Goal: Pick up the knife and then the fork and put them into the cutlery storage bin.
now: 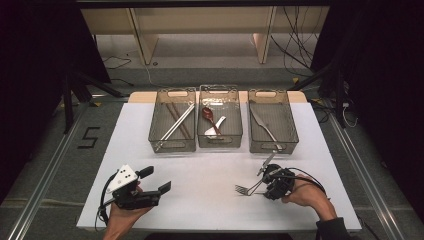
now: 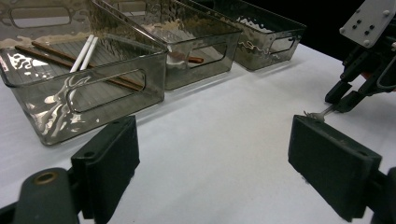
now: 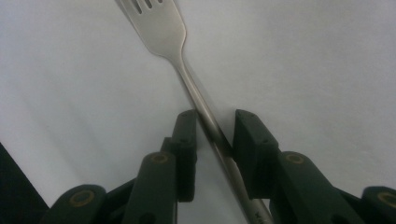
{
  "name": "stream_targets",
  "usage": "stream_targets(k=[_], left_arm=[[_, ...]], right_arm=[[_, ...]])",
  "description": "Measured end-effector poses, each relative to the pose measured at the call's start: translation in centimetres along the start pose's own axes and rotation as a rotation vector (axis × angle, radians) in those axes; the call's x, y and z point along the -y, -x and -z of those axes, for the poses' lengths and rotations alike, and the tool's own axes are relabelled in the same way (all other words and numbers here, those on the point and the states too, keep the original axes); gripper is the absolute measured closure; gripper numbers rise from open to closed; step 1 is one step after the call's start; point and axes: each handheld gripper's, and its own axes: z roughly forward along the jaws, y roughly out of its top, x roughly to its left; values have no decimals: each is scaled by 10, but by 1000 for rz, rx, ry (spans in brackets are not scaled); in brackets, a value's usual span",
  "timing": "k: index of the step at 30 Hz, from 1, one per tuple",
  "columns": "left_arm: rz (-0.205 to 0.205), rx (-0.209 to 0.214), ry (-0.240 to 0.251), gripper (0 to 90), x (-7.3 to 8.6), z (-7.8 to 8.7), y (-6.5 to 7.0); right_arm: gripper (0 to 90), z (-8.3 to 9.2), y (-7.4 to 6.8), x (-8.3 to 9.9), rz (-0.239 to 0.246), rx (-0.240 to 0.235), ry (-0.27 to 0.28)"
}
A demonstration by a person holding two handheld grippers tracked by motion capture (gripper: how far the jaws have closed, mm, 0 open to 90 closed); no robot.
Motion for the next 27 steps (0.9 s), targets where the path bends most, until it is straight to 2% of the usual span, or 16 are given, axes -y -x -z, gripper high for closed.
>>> stream_targets(k=[7,12,20,27], left_arm=[[-1,0,-1,159,0,0,0],[-1,0,-2,159,0,0,0],[-2,0,-3,159,0,0,0],[-4,-1,-6,159,0,0,0]], right_arm=[[749,0,-2,-1,28,3,-11],[825,-1,-5,-2,55,0,-23],[841,0,-6,-3,69,2,-26],[843,7,-7,-3,66,0,14]])
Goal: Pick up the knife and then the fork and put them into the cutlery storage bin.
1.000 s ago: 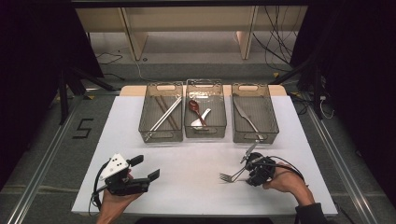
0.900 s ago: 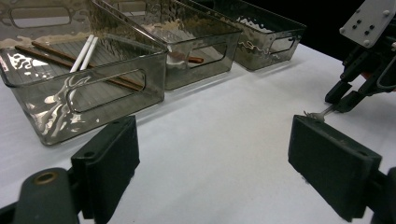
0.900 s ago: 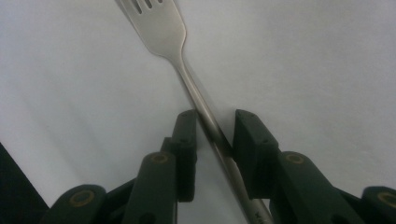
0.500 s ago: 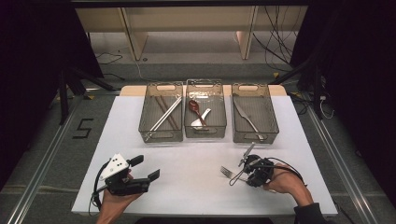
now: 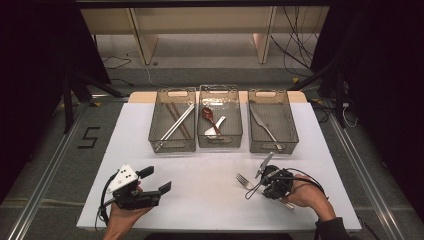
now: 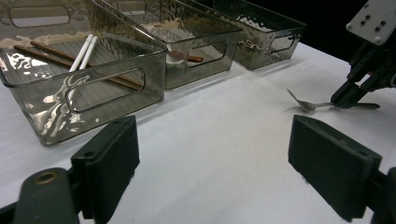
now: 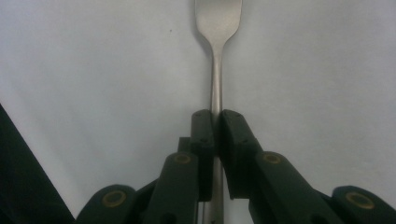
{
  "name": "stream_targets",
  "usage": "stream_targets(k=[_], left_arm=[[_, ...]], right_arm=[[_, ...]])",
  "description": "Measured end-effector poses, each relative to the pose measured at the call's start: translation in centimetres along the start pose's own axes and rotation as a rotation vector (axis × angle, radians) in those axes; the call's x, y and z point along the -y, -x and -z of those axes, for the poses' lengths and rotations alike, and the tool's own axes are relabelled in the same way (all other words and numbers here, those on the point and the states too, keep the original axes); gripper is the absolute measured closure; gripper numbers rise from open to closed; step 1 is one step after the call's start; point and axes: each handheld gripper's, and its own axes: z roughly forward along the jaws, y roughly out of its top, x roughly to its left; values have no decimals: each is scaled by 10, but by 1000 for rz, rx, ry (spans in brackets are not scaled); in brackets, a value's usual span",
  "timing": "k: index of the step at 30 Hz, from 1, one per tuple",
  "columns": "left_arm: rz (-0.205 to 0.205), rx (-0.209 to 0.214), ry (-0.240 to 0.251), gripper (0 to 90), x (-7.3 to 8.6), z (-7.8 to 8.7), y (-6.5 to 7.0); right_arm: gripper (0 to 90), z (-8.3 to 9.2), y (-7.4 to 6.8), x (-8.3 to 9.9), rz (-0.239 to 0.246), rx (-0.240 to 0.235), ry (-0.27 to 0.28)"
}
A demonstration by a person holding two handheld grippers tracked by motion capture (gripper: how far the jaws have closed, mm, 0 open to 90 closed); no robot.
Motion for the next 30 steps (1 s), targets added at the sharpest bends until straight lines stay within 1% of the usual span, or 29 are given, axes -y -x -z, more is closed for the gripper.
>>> stream_targets(k=[3,4,7,11,16,22,30], left_arm=[[-1,1,2,159,0,0,0],[0,1,2,159,0,0,0],[2,1,5,159,0,0,0],[1,0,4,159,0,0,0],[0,0,3,159,0,0,0],[0,0,2,159,0,0,0],[0,2,1,159,0,-1,0]], right_arm=[[843,5,2,1,0,10,33],[843,7,2,1,-11,15,39],[843,11,4,1,-24,24,72],[842,15,7,3,-58,35,108],[842,19,12,6,-92,50,150],[843,27,17,10,-109,66,201],[843,38,23,14,-150,91,257]])
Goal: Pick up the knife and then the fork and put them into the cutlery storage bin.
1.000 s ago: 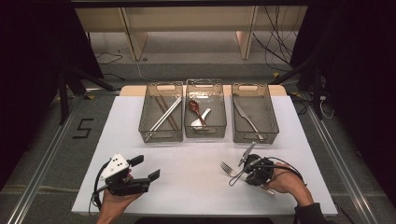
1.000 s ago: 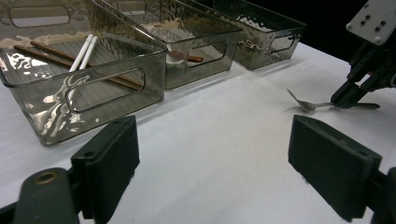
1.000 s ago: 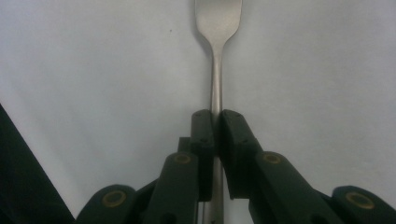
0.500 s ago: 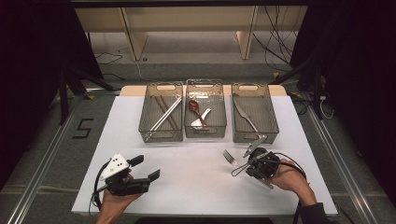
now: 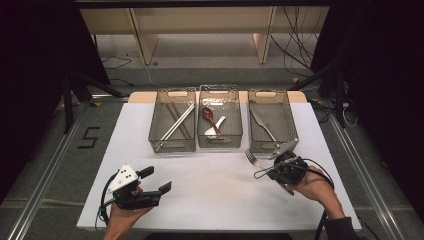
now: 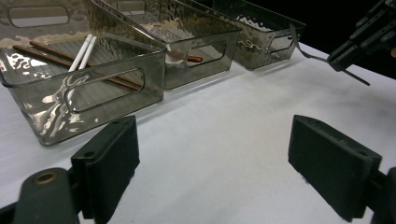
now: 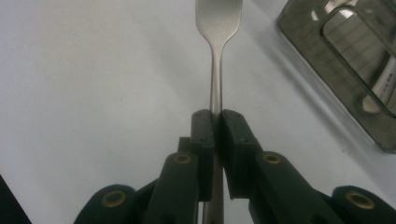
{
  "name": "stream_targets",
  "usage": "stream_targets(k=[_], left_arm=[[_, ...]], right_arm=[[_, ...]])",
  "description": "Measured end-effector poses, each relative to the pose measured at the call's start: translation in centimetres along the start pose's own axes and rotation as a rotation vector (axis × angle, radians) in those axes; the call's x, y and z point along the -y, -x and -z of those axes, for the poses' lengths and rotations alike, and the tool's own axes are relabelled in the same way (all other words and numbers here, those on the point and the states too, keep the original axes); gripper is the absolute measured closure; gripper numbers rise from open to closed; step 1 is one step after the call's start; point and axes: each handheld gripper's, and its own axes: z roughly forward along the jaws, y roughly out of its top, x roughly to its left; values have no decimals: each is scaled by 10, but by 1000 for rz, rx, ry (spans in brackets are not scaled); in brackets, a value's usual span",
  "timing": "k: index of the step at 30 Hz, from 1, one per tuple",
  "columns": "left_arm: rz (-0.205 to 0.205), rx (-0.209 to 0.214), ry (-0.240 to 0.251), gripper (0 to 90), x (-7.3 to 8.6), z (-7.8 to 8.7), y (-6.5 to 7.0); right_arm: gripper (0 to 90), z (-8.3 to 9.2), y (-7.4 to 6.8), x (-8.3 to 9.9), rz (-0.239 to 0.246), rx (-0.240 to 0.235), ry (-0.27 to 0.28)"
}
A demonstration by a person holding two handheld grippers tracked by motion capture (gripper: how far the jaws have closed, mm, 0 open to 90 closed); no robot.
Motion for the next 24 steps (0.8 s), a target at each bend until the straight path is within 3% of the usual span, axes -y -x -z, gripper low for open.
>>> stream_targets(k=[18,24], left_arm=[[3,-1,-1,159,0,-1,0],[5,-3,2,159,0,-1,-1]], right_arm=[[842,10,17,-15,-62,57,102],[843,12,30,-24,-96,72,119]])
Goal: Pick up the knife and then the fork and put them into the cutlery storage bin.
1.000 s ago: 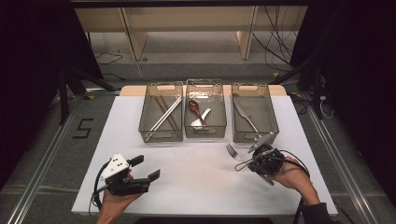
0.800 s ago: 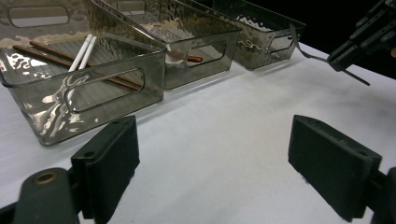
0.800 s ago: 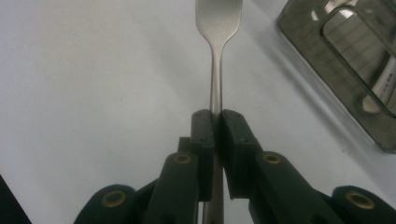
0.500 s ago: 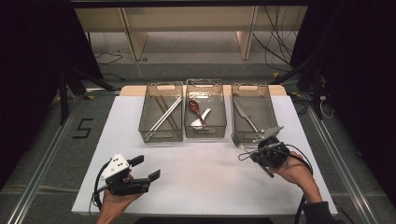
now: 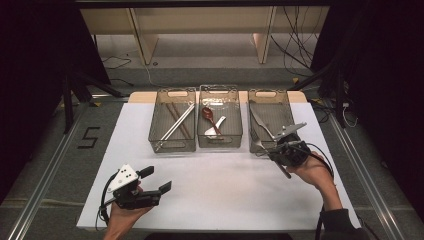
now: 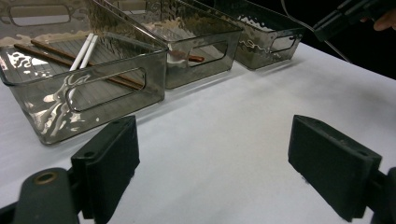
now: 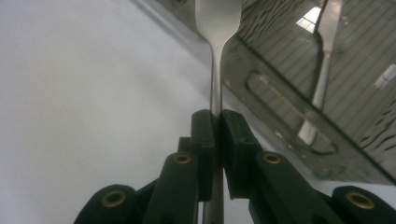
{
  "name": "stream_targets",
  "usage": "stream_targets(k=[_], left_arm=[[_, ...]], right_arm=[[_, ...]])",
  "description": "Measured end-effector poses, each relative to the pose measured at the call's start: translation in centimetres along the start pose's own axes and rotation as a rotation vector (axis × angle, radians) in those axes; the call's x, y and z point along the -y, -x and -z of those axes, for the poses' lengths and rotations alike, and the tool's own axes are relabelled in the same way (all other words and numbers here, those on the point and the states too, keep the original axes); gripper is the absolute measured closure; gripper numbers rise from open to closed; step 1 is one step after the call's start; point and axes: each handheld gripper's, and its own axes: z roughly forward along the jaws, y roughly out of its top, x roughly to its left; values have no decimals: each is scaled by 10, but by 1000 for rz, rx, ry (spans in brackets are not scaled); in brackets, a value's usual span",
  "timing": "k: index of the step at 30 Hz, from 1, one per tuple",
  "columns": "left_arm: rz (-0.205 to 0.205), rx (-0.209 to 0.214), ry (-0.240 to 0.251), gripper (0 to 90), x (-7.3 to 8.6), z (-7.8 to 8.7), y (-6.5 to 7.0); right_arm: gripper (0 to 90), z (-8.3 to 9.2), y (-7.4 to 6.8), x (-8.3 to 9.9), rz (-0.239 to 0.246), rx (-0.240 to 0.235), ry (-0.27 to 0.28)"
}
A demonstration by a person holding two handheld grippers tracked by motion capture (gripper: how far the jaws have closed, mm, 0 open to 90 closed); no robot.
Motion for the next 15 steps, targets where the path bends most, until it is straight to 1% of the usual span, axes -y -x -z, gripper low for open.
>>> stream_targets(k=[9,11,15], left_arm=[[2,1,1,159,0,0,0],[0,1,0,159,0,0,0],[0,3,-1,159,0,-1,0]], right_arm=[[842,4,24,-22,-57,36,24],[842,5,29,-26,-63,40,28],[842,4,37,-36,-77,49,23]])
